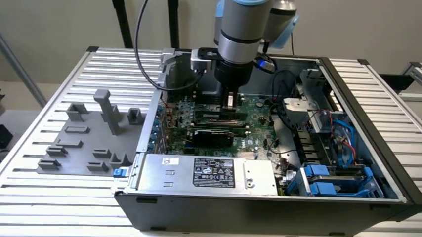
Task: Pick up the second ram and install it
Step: 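Insert the second ram into the second slot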
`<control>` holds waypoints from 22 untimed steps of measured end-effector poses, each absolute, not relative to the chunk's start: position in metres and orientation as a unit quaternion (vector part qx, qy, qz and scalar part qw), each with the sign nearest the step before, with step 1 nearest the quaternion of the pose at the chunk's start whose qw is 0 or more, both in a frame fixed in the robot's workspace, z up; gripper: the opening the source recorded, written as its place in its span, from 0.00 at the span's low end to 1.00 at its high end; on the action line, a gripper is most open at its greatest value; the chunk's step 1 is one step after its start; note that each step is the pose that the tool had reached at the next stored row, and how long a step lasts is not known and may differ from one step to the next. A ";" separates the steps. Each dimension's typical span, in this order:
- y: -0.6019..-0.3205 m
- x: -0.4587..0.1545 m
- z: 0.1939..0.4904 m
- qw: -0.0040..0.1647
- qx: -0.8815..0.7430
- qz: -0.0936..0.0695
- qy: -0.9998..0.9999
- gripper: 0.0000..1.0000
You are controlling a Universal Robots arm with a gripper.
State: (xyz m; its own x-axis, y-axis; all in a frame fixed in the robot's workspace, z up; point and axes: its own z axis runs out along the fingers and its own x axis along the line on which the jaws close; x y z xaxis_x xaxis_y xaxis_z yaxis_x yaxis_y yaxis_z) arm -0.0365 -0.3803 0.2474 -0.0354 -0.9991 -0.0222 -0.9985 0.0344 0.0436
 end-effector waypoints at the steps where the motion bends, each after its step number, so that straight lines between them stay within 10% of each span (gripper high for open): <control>1: -0.380 -0.036 0.246 0.007 0.695 -0.023 -0.719 0.00; 22: -0.380 -0.036 0.226 0.004 0.695 -0.020 -0.719 0.00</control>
State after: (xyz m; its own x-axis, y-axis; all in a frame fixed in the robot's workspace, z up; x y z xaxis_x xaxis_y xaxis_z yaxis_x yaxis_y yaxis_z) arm -0.0365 -0.3803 0.2263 -0.0337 -0.9992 -0.0221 -0.9988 0.0329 0.0356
